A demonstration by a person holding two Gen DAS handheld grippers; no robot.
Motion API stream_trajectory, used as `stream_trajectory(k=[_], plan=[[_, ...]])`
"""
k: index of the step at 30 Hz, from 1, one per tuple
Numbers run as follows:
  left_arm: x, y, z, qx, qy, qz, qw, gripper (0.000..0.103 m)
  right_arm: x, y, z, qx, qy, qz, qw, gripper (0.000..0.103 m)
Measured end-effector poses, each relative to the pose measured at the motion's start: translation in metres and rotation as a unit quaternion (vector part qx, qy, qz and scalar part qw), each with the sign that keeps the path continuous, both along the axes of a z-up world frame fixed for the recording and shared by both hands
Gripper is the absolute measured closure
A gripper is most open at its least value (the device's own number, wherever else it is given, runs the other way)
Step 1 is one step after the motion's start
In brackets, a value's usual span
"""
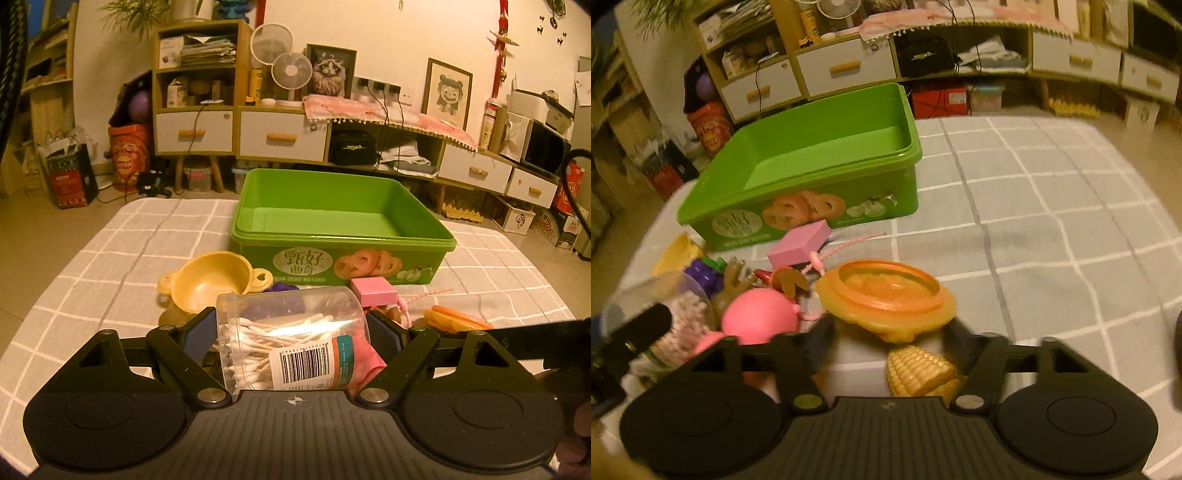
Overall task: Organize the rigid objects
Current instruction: 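Carry the jar with the left tool while the right tool carries the ring over the green bin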
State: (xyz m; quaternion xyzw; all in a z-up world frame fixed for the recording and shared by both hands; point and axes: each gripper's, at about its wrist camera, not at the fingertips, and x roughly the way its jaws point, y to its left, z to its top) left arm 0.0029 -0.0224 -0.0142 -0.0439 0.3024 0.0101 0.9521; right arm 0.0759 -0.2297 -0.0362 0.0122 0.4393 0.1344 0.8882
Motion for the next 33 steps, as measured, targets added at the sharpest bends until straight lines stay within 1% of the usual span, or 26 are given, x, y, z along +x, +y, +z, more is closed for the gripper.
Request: stream_trajectory(k=[1, 3, 7, 10, 12, 13, 14, 15, 16, 17, 18, 20, 22, 26, 30, 33], plan=[[0.0, 0.0, 0.0, -0.001, 0.001, 0.0, 1.0, 0.016, -0.001, 0.004, 0.0, -0.019, -0.011, 0.002, 1.0, 0.039], [0.0, 0.001, -0.001, -0.001, 0.002, 0.0, 1.0, 0.016, -0.003, 0.01, 0.0, -0.058, -0.029, 0.009, 0.998, 0.039], [0.0, 0.003, -0.001, -0.002, 0.004, 0.002, 1.0, 0.016, -0.008, 0.022, -0.002, -0.128, -0.063, 0.022, 0.989, 0.039], [0.0, 0.005, -0.001, -0.003, 0.003, 0.003, 1.0, 0.016, -0.013, 0.028, -0.001, -0.176, -0.102, 0.027, 0.979, 0.039], [0.0, 0.005, -0.001, -0.003, 0.002, 0.002, 1.0, 0.016, -0.018, 0.034, 0.0, -0.201, -0.134, 0.043, 0.969, 0.039], [-0.001, 0.005, -0.001, -0.003, 0.002, 0.002, 1.0, 0.016, -0.02, 0.037, 0.0, -0.211, -0.146, 0.053, 0.965, 0.042], [-0.001, 0.005, 0.0, -0.003, 0.002, 0.001, 1.0, 0.016, -0.023, 0.04, 0.0, -0.222, -0.158, 0.067, 0.96, 0.05], [-0.001, 0.005, 0.0, -0.004, 0.001, 0.0, 1.0, 0.016, -0.025, 0.044, 0.0, -0.23, -0.165, 0.079, 0.956, 0.056], [-0.001, 0.005, 0.0, -0.004, 0.001, 0.0, 1.0, 0.016, -0.027, 0.048, -0.001, -0.24, -0.17, 0.094, 0.951, 0.068], [-0.001, 0.005, 0.0, -0.005, 0.001, -0.001, 1.0, 0.016, -0.029, 0.052, -0.002, -0.249, -0.173, 0.107, 0.947, 0.076], [-0.001, 0.005, 0.001, -0.006, 0.001, -0.003, 1.0, 0.016, -0.03, 0.056, -0.003, -0.256, -0.174, 0.116, 0.944, 0.08], [-0.001, 0.007, 0.002, -0.009, 0.003, -0.006, 0.9999, 0.016, -0.03, 0.06, -0.004, -0.265, -0.173, 0.125, 0.94, 0.099], [0.0, 0.009, 0.004, -0.014, 0.002, -0.006, 0.9999, 0.016, -0.028, 0.062, -0.003, -0.262, -0.169, 0.122, 0.942, 0.1], [0.0, 0.014, 0.009, -0.026, 0.001, -0.005, 0.9996, 0.017, -0.02, 0.055, 0.005, -0.224, -0.149, 0.102, 0.958, 0.1], [0.001, 0.019, 0.017, -0.039, 0.002, -0.009, 0.9992, 0.017, -0.012, 0.041, 0.02, -0.155, -0.119, 0.07, 0.978, 0.1], [0.002, 0.023, 0.025, -0.048, 0.001, -0.016, 0.9987, 0.017, -0.007, 0.028, 0.033, -0.096, -0.096, 0.046, 0.99, 0.1]])
